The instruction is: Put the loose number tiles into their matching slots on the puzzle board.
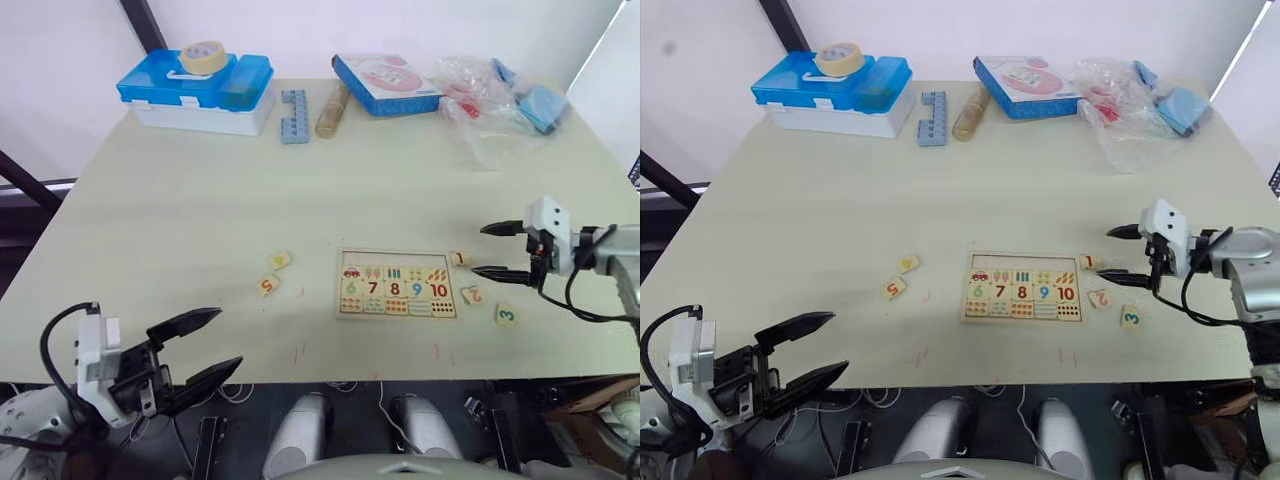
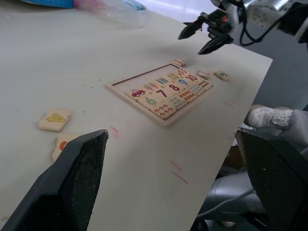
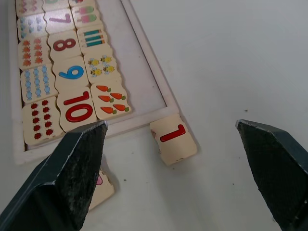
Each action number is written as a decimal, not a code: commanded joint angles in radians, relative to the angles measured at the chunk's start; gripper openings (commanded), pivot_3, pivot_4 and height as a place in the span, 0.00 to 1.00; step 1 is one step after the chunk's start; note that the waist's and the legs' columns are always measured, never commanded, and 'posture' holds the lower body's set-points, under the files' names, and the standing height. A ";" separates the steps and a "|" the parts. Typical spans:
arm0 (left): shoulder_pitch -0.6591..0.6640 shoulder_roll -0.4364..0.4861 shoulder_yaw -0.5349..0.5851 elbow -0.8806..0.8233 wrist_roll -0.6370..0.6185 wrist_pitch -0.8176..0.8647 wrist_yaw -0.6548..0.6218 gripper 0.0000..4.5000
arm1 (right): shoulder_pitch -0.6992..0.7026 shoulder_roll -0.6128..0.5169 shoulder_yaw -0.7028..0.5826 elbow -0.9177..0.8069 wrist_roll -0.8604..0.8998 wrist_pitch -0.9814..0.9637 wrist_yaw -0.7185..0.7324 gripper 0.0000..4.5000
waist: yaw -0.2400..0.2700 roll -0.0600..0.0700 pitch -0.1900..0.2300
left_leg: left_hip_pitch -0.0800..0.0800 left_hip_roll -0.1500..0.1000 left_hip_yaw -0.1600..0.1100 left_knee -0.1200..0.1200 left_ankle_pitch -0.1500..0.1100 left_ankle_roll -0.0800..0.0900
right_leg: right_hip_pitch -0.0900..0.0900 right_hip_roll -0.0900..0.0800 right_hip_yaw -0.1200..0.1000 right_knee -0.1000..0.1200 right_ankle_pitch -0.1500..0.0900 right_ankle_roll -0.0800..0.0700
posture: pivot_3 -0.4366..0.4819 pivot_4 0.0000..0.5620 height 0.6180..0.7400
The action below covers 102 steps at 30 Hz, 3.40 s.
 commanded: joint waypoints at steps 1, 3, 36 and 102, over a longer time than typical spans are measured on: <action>0.008 0.013 0.032 -0.018 -0.030 -0.005 -0.013 0.99 | -0.083 0.014 0.047 0.104 -0.055 -0.083 0.050 1.00 | -0.005 0.000 0.000 | 0.000 0.000 0.000 0.000 0.000 0.000 | 0.000 0.000 0.000 0.000 0.000 0.000 | 0.48 0.27 1.00; 0.010 0.014 0.035 -0.019 -0.034 -0.003 -0.013 1.00 | -0.130 0.032 0.073 0.183 -0.083 -0.132 0.071 0.89 | -0.005 0.000 0.000 | 0.000 0.000 0.000 0.000 0.000 0.000 | -0.001 0.000 0.000 0.000 0.000 0.000 | 0.48 0.27 1.00; -0.006 -0.011 0.039 0.004 -0.071 -0.032 -0.068 1.00 | -0.278 0.139 0.081 0.608 -0.182 -0.412 0.113 0.27 | -0.010 0.000 0.000 | 0.001 0.001 0.002 0.000 0.000 0.000 | -0.001 0.003 0.003 0.001 0.001 -0.001 | 0.48 0.27 1.00; 0.046 -0.029 0.109 -0.021 -0.055 -0.036 0.054 1.00 | -0.665 0.583 0.675 -0.066 -0.324 0.825 -0.158 0.20 | -0.035 -0.002 -0.002 | -0.005 0.007 0.006 -0.006 0.000 -0.004 | -0.018 0.007 0.004 0.003 0.007 -0.002 | 0.48 0.27 1.00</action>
